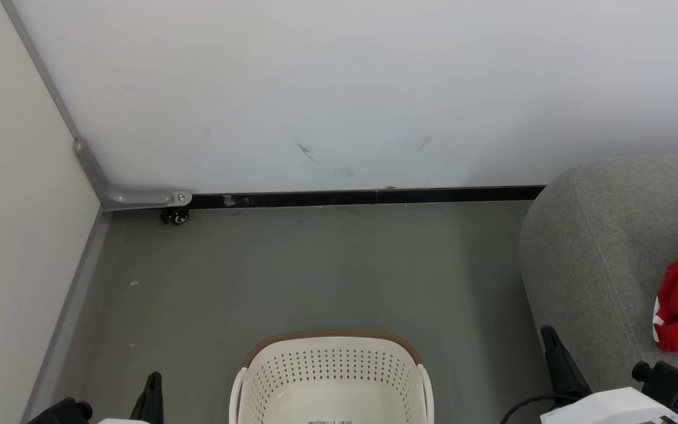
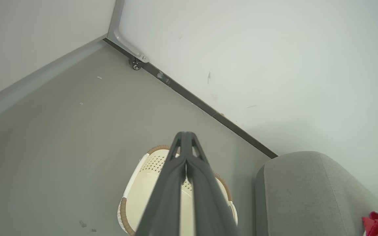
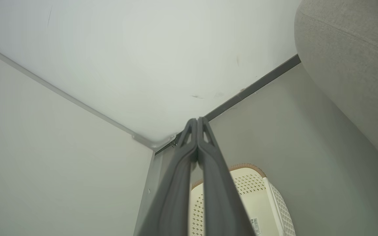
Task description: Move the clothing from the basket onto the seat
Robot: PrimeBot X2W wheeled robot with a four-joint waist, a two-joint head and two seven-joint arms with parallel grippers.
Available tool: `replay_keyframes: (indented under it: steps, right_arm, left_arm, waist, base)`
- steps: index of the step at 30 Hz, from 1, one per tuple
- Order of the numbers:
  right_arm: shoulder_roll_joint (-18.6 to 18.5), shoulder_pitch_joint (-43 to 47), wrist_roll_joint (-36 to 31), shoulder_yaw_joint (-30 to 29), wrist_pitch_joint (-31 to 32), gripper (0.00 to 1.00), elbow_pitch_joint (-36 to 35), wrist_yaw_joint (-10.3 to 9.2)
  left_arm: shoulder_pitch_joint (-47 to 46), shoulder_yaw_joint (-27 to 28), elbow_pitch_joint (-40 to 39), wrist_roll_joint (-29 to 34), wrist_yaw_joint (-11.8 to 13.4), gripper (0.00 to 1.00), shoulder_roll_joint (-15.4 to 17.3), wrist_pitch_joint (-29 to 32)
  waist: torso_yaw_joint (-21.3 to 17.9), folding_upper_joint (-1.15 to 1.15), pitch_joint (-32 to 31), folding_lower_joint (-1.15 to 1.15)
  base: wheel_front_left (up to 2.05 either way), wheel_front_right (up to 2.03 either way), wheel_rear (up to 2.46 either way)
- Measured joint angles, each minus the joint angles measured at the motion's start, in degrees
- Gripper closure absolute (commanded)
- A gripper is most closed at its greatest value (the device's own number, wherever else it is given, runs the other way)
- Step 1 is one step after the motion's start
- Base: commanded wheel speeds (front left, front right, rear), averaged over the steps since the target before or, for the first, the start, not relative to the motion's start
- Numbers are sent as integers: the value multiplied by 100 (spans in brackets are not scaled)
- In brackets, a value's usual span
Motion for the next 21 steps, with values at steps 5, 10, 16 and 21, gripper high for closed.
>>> replay_keyframes:
  steps: [5,10,16,21]
  right_arm:
    - [0,-3,315,-82,78,100,-32,0]
    - [0,-8,644,-135,135,100,-63,0]
    - [0,-129,1023,-183,196,100,-120,0]
    - [-1,-131,1350,-264,250,100,-136,0]
  left_arm:
    - [-21,92,-23,-287,-114,100,-36,71]
    - [-56,179,-34,-595,-207,100,-97,170]
    - [-112,287,-59,-948,-299,100,-146,275]
    - [-134,370,-60,-1257,-399,100,-175,360]
  waist:
    - [-2,0,-2,4]
    - [-5,0,4,1]
    - [-8,0,27,-20]
    - [-10,0,54,-41]
  base:
    - [0,0,0]
    - [0,0,0]
    - [0,0,0]
    - [0,0,0]
